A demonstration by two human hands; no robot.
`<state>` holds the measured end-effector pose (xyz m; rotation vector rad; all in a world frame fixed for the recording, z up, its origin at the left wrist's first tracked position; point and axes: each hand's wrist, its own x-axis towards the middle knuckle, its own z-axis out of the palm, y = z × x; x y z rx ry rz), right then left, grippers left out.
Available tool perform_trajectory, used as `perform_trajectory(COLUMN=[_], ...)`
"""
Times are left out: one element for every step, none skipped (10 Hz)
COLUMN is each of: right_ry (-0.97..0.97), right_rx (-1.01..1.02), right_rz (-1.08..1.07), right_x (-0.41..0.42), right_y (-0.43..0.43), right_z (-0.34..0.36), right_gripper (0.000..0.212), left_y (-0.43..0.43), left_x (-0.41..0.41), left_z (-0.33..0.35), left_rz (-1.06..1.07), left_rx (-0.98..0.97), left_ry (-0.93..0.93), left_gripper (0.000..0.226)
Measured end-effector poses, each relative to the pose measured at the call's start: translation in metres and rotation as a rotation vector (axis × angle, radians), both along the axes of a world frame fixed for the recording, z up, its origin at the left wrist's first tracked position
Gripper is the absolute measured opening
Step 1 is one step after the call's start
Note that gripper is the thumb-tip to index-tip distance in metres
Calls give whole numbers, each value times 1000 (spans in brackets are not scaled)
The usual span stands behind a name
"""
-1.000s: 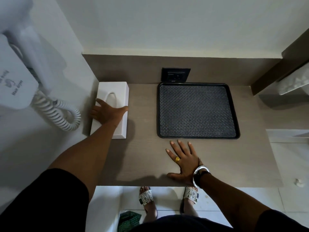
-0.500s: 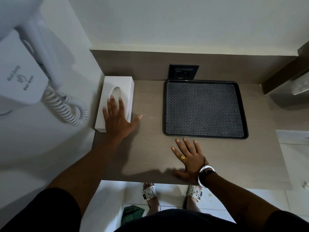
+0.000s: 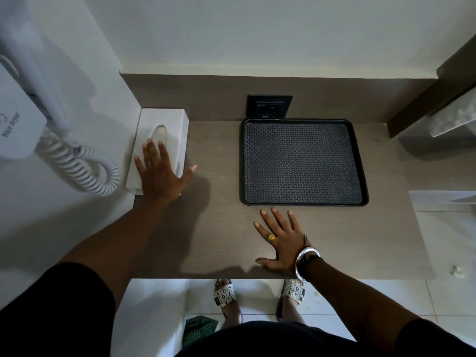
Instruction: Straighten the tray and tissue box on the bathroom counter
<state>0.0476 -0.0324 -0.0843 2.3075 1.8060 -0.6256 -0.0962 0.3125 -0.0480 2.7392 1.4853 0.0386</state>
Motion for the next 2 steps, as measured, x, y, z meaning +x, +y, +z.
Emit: perform_trajectory(right_ry=[29, 33], right_rx=[27, 61], right_rz=[2, -66], right_x=[5, -6], right_y=[-1, -1], right_z=[3, 18], right_gripper=[96, 86], left_y=[-5, -14], left_x=[0, 12], left_z=[10, 30], left_rz=[11, -50], left_rx=[-35, -1], left_ry=[10, -97], left_gripper=[113, 108])
